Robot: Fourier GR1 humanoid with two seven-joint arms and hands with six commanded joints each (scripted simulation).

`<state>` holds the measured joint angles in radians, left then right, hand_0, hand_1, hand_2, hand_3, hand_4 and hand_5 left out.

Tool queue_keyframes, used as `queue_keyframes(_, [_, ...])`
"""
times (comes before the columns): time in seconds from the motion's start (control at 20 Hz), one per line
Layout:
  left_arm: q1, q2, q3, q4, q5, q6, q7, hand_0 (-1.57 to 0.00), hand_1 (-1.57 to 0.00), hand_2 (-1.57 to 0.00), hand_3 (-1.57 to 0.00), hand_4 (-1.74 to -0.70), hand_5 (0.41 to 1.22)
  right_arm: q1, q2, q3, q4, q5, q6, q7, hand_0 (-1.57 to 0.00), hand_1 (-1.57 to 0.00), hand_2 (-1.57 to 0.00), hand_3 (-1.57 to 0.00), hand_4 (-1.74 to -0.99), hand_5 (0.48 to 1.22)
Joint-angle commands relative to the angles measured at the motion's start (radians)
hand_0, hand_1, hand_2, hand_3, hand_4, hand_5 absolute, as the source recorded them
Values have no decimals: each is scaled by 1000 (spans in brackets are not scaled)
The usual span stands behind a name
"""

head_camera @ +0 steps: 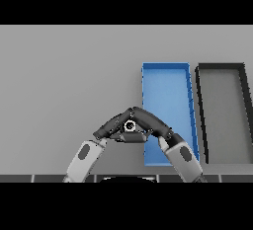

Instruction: Pick up the blue pipe and place it into the blue bin.

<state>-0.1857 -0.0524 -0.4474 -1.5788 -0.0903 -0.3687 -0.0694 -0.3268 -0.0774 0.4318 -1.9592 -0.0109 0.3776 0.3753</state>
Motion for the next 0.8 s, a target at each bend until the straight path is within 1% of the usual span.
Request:
queue_keyframes(0.0, [-1,-5,1,4,-5,3,6,-1571,-1571,-1545,-1396,-1725,1221,4,0,2,3,13,4,-21,-1470,-1472,-1473,-1429,-1481,1077])
queue_keyframes(0.05, [-2,-5,1,4,-12,2,2,-1571,-1571,-1551,-1417,-1729,1221,14,3,5,-1,20,7,-37,-1490,-1492,-1492,-1458,-1485,1106])
queue_keyframes(0.1, [0,0,2,-1,-15,-5,-3,-1571,-1571,-1555,-1432,-1731,1221,30,29,13,-2,5,2,-24,-1506,-1508,-1508,-1480,-1488,1129])
queue_keyframes(0.2, [-2,-9,5,0,-17,5,0,-1571,-1571,-1561,-1434,-1735,1221,32,60,-2,-2,-16,-1,9,-1530,-1531,-1531,-1513,-1492,1162])
queue_keyframes(0.3, [0,-17,6,-1,-20,11,11,-1571,-1571,-1564,-1434,-1732,1221,43,76,-12,-5,-13,-1,17,-1545,-1545,-1545,-1534,-1494,1183])
queue_keyframes(0.35, [-6,-9,12,-5,-24,10,11,-1571,-1571,-1566,-1264,-1734,1221,40,86,-19,4,-14,1,11,-1550,-1550,-1550,-1541,-1495,1191])
queue_keyframes(0.4, [6,-3,3,-10,-39,8,-6,-1446,-1368,-1336,-1051,-1629,1221,40,86,-24,-1,-10,5,14,-1554,-1554,-1555,-1547,-1496,1197])
queue_keyframes(0.45, [-2,2,7,-17,-45,-4,16,-1175,-1094,-1069,-841,-1512,1221,37,92,-28,-5,-3,1,17,-1557,-1558,-1558,-1552,-1496,1202])
queue_keyframes(0.5, [-4,6,4,-5,-64,-14,5,-940,-875,-855,-672,-1406,1221,45,102,-16,-4,17,1,26,-1560,-1560,-1560,-1556,-1497,1206])
queue_keyframes(0.55, [-9,10,9,2,-72,-33,2,-752,-700,-684,-538,-1319,1221,46,108,-24,-6,21,4,32,-1562,-1563,-1563,-1559,-1497,1209])
queue_keyframes(0.6, [-10,12,12,6,-83,-55,5,-601,-560,-547,-430,-1250,1221,44,120,-21,6,34,5,39,-1564,-1564,-1564,-1561,-1498,1211])
queue_keyframes(0.65, [-7,12,13,0,-88,-71,24,-481,-448,-437,-344,-1186,1148,48,120,-29,-2,29,12,40,-1565,-1566,-1566,-1563,-1498,1213])
queue_keyframes(0.7, [11,16,10,-14,-90,-80,22,-384,-358,-350,-275,-1134,1063,54,127,-28,-8,30,13,42,-1567,-1567,-1567,-1565,-1498,1215])
queue_keyframes(0.75, [12,9,12,-13,-84,-79,46,-307,-286,-279,-220,-1092,984,48,135,-36,-11,28,16,55,-1567,-1568,-1568,-1566,-1498,1216])
